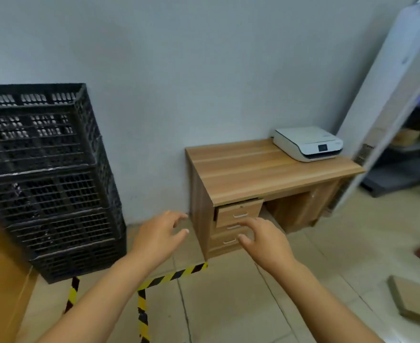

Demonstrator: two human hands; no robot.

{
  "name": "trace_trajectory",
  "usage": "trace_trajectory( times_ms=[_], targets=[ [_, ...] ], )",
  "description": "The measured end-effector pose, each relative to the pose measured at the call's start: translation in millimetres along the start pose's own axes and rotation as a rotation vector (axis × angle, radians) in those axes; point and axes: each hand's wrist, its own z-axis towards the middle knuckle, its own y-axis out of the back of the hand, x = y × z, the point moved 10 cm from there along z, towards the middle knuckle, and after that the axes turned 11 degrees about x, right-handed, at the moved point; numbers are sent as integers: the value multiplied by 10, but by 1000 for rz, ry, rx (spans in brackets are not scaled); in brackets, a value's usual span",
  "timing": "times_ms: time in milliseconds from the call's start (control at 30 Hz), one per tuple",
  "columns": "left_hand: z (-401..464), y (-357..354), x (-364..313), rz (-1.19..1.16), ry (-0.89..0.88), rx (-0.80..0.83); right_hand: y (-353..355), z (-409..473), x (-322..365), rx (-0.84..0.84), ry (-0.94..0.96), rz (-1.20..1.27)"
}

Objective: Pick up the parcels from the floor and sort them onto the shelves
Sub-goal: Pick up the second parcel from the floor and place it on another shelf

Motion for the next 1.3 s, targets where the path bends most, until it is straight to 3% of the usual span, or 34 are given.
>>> trace_trajectory(
  times_ms=[567, 867, 1300],
  targets=[
    [2764, -1117, -1102, -135, -331, 377, 565, 1048, -2065, -89, -529, 96],
    [3393, -2325, -2403, -107, -500, 614, 711, 639, -3551, -120, -832, 200],
    [4219, -3788, -4506, -116, -526, 675, 1261, 440, -5970, -121, -924, 311]
  ],
)
